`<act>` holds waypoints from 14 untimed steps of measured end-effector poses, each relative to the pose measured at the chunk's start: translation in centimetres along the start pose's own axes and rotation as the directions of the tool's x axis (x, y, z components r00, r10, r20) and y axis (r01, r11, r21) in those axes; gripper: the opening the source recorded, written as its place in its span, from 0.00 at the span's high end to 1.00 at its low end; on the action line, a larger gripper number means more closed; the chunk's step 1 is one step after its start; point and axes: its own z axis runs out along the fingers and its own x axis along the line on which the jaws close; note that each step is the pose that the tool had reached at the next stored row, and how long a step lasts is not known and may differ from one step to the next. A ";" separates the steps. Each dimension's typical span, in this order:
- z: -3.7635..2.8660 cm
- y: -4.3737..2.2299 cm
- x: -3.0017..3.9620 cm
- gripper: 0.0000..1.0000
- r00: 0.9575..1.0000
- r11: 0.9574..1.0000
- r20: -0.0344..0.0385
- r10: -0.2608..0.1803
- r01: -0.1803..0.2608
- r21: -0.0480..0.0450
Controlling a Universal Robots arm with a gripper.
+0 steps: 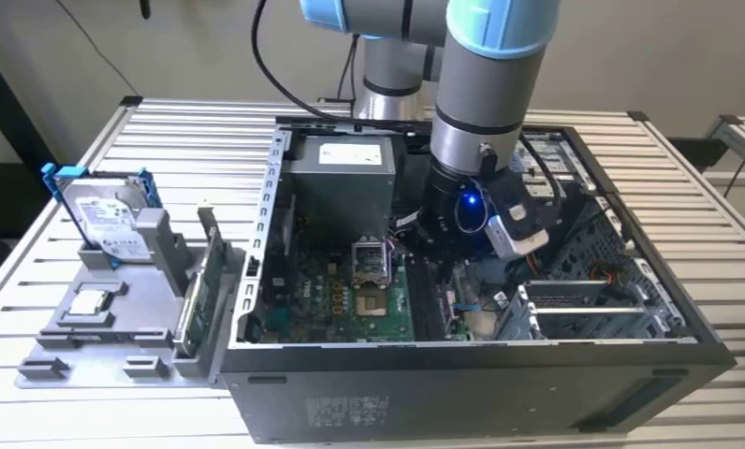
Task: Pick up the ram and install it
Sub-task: 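Insert the ram into the slot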
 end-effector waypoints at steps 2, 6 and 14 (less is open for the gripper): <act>0.26 0.01 0.01 0.86 1.000 1.000 0.000 0.000 0.000 0.000; 0.60 0.01 0.02 0.86 1.000 1.000 0.000 -0.006 0.006 0.000; 0.88 -0.02 0.03 0.86 1.000 1.000 0.001 -0.014 0.014 0.000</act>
